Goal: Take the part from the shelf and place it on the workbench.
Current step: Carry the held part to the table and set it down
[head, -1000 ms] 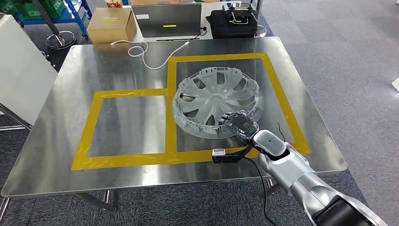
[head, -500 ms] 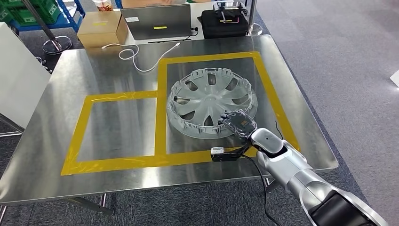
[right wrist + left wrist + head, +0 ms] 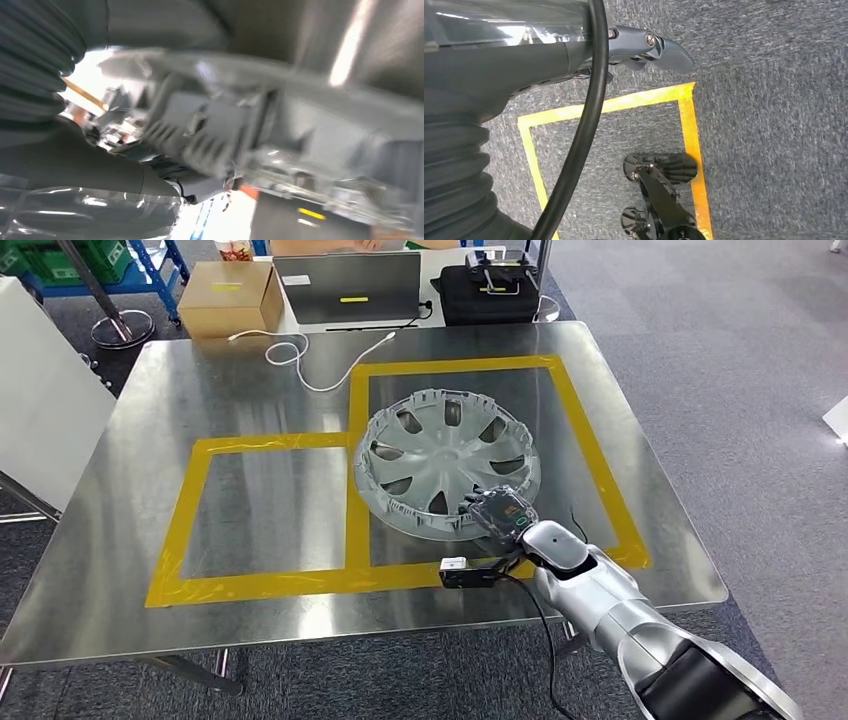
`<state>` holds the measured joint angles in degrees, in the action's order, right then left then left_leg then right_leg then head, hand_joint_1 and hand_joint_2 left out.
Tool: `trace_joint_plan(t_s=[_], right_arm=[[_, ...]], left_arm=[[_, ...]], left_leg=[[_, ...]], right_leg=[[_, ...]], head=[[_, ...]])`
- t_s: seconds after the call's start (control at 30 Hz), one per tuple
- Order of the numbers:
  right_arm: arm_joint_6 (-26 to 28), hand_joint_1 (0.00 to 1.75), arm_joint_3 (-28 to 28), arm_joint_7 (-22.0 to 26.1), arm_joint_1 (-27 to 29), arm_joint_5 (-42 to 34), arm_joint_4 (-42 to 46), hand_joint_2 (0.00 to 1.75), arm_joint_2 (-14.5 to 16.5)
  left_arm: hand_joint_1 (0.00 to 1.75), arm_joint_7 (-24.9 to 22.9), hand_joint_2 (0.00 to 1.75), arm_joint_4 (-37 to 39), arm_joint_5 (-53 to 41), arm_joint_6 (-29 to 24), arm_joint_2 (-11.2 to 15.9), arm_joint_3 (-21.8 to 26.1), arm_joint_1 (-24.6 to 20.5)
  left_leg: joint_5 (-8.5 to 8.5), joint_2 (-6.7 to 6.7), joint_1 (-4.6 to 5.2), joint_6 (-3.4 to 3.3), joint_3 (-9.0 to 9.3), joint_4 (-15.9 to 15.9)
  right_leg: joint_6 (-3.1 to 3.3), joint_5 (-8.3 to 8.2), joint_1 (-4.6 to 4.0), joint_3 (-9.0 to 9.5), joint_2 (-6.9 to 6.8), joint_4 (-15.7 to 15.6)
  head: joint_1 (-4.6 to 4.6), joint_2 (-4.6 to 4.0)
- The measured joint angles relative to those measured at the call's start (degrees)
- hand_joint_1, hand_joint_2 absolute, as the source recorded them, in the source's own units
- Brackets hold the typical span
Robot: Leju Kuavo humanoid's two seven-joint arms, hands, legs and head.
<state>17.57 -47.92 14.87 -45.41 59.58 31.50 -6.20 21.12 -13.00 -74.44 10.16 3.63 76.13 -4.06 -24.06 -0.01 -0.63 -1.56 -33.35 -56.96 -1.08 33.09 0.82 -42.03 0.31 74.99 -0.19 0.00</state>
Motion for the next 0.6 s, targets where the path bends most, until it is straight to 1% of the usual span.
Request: trace_joint_plan(t_s=[0.03,0.07,0.13,0.17,0.2,0.23,0.27,0.3,0.33,0.37,0.4,0.43,0.47,0.5,0.53,0.57,0.6], right_arm=[[0.07,0.0,-0.01,-0.09,-0.03,-0.12,-0.16,0.0,-0.01],[0.11,0.0,-0.01,-0.28,-0.19,-0.39,-0.48,0.0,-0.01],[0.28,0.0,-0.02,-0.73,-0.86,-1.21,-1.59,0.0,0.01],[0.33,0.0,-0.02,-0.97,-1.19,-1.54,-2.14,0.0,0.02],[0.4,0.0,-0.02,-1.16,-1.44,-1.72,-2.59,0.0,0.02],[0.4,0.0,-0.02,-1.32,-1.55,-1.73,-2.76,0.0,0.03],[0.39,0.0,-0.02,-1.44,-1.66,-1.72,-2.92,0.0,0.05],[0.39,0.0,-0.02,-1.49,-1.74,-1.72,-3.06,0.0,0.07],[0.38,0.0,-0.02,-1.5,-1.74,-1.72,-3.23,0.0,0.08],[0.38,0.0,-0.02,-1.5,-1.71,-1.71,-3.44,0.0,0.08],[0.37,0.0,-0.02,-1.5,-1.66,-1.71,-3.67,0.0,0.08],[0.37,0.0,-0.02,-1.5,-1.6,-1.71,-3.89,0.0,0.08],[0.34,0.0,-0.02,-1.52,-1.56,-1.71,-4.1,0.0,0.08],[0.29,0.0,-0.02,-1.65,-1.53,-1.68,-4.27,0.0,0.08],[0.22,0.0,-0.02,-1.9,-1.51,-1.66,-4.41,0.0,0.08],[0.14,0.0,-0.02,-2.36,-1.52,-1.6,-4.58,0.0,0.07],[0.08,0.0,-0.01,-3.01,-1.54,-1.51,-4.78,0.0,0.06]], left_arm=[[0.0,0.14,1.75,0.0,-0.05,0.0,-0.01,-0.05,0.06],[0.0,0.42,1.75,0.01,-0.14,-0.02,-0.01,-0.16,0.14],[0.0,1.63,1.75,0.02,-0.44,-0.24,0.0,-0.51,0.28],[0.0,2.24,1.75,0.02,-0.57,-0.44,0.01,-0.68,0.32],[0.0,2.73,1.75,0.02,-0.67,-0.66,0.03,-0.82,0.32],[0.0,2.91,1.75,0.02,-0.7,-0.81,0.03,-0.89,0.33],[0.0,3.03,1.75,0.03,-0.73,-0.91,0.02,-0.96,0.33],[0.0,3.1,1.75,0.03,-0.74,-0.94,0.02,-1.0,0.32],[0.0,3.14,1.75,0.03,-0.76,-0.94,0.02,-1.03,0.33],[0.0,3.15,1.31,0.03,-0.77,-0.95,0.03,-1.05,0.38],[0.0,3.16,0.87,0.03,-0.77,-0.95,0.03,-1.07,0.46],[0.0,3.16,0.44,0.04,-0.77,-0.95,0.03,-1.09,0.55],[0.0,3.15,0.0,0.04,-0.77,-0.96,0.03,-1.13,0.61],[0.0,3.14,0.0,0.04,-0.77,-0.96,0.03,-1.17,0.63],[0.0,3.12,0.0,0.04,-0.77,-0.97,0.05,-1.22,0.61],[0.0,3.08,0.0,0.04,-0.77,-1.01,0.09,-1.27,0.58],[0.0,3.04,0.0,0.04,-0.77,-1.05,0.14,-1.32,0.55]], left_leg=[[-0.01,-0.01,-0.01,0.02,0.01,-0.04],[-0.08,-0.01,-0.03,0.12,0.04,-0.16],[-0.43,-0.12,0.09,0.92,0.02,-0.67],[-0.56,-0.16,0.1,1.45,0.05,-0.83],[-0.66,-0.22,0.13,1.98,0.09,-0.91],[-0.84,-0.21,0.01,2.3,0.12,-1.06],[-1.54,-0.2,-0.07,2.61,-0.17,-1.9],[-2.86,-0.19,-0.13,2.88,-0.98,-3.87],[-4.69,-0.17,-0.19,3.1,-2.37,-7.03],[-6.7,-0.16,-0.21,3.3,-4.16,-10.99],[-8.15,-0.16,-0.23,3.42,-5.86,-14.68],[-8.64,-0.16,-0.24,3.46,-6.91,-16.91],[-7.94,-0.16,-0.24,3.41,-6.9,-16.89],[-6.18,-0.16,-0.24,3.27,-5.73,-14.44],[-3.99,-0.16,-0.23,3.06,-3.79,-10.43],[-2.37,-0.17,-0.12,2.8,-1.81,-6.33],[-1.39,-0.18,-0.02,2.52,-0.38,-3.29]], right_leg=[[-0.03,-0.61,0.06,0.32,-0.01,-0.71],[-0.05,-2.2,0.18,1.62,-0.05,-3.29],[0.43,-5.55,0.15,5.58,-0.09,-11.3],[0.82,-6.81,0.03,7.32,-0.1,-14.77],[1.33,-7.16,-0.07,8.14,-0.09,-16.5],[1.7,-7.3,-0.03,8.28,-0.14,-16.71],[2.08,-7.45,0.06,8.43,-0.2,-16.94],[2.38,-7.59,0.2,8.55,-0.27,-17.16],[2.57,-7.65,0.24,8.61,-0.34,-17.24],[2.67,-7.65,0.22,8.57,-0.37,-17.25],[2.7,-7.64,0.16,8.52,-0.36,-17.23],[2.73,-7.61,0.11,8.52,-0.33,-17.2],[2.72,-7.58,0.08,8.55,-0.29,-17.17],[2.7,-7.54,0.05,8.65,-0.23,-17.13],[2.62,-7.46,0.03,8.75,-0.18,-17.09],[2.46,-7.36,-0.09,8.78,-0.12,-17.01],[2.24,-7.32,-0.2,8.73,-0.06,-16.94]], head=[[0.01,0.0],[0.02,0.0],[-0.07,0.0],[-0.11,0.0],[-0.13,0.0],[-0.14,0.0],[-0.21,0.0],[-0.34,0.0],[-0.46,0.0],[-0.57,0.0],[-0.6,0.0],[-0.59,0.0],[-0.6,0.0],[-0.6,0.0],[-0.6,0.0],[-0.6,0.0],[-0.57,0.0]])
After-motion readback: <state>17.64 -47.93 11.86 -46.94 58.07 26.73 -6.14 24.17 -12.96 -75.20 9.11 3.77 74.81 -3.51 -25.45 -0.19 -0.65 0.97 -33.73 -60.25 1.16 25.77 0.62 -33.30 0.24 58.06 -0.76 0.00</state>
